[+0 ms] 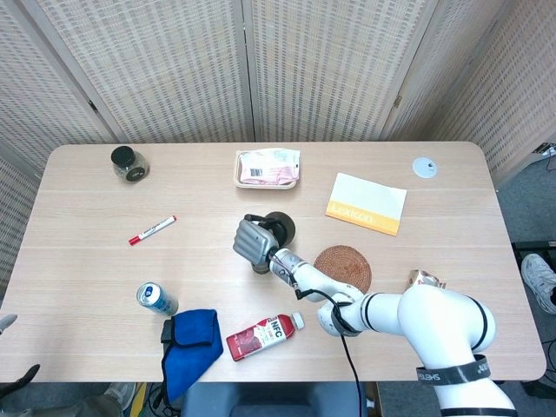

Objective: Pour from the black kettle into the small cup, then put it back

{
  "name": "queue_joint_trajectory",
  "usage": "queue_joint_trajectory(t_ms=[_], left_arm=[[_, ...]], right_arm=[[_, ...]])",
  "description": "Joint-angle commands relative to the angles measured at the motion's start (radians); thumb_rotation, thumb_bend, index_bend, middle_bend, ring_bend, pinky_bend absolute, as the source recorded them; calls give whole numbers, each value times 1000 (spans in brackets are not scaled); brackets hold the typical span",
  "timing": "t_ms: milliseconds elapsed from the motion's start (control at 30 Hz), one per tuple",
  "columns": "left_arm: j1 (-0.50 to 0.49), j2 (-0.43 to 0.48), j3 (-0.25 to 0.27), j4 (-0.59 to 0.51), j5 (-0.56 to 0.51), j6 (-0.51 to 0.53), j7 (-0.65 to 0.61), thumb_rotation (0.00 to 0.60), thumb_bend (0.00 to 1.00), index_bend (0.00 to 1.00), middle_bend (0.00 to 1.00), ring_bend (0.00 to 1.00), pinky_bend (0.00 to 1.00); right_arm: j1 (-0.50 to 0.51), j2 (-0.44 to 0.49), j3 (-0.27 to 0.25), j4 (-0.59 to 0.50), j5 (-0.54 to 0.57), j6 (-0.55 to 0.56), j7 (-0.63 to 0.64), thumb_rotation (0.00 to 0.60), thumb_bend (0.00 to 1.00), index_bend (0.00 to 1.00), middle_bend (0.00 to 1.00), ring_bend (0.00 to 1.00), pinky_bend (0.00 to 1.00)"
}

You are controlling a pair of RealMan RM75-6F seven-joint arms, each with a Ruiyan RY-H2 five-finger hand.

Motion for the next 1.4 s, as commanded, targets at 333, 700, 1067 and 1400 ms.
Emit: queue_joint_trajectory(t_ms=[333,700,1067,1400], left_arm=[[3,0,-2,1,0,1,1,600,56,193,23,28,0],[6,2,-4,1,-2,2,2,600,56,193,23,29,0],[10,6,-6,2,-6,4,-1,600,56,193,23,28,0],[10,4,-7,7,-8,0,-4,600,56,193,23,28,0]], right_arm=[[21,0,-21,-12,30,15,-42,440,520,1000,1000,925,548],[35,0,-32,-16,52,23,-61,439,521,1000,1000,926,548],[46,-7,-44,-12,65,24,-73,438,522,1000,1000,927,548],[54,-11,-51,-11,84,32,-86,440,522,1000,1000,927,548]])
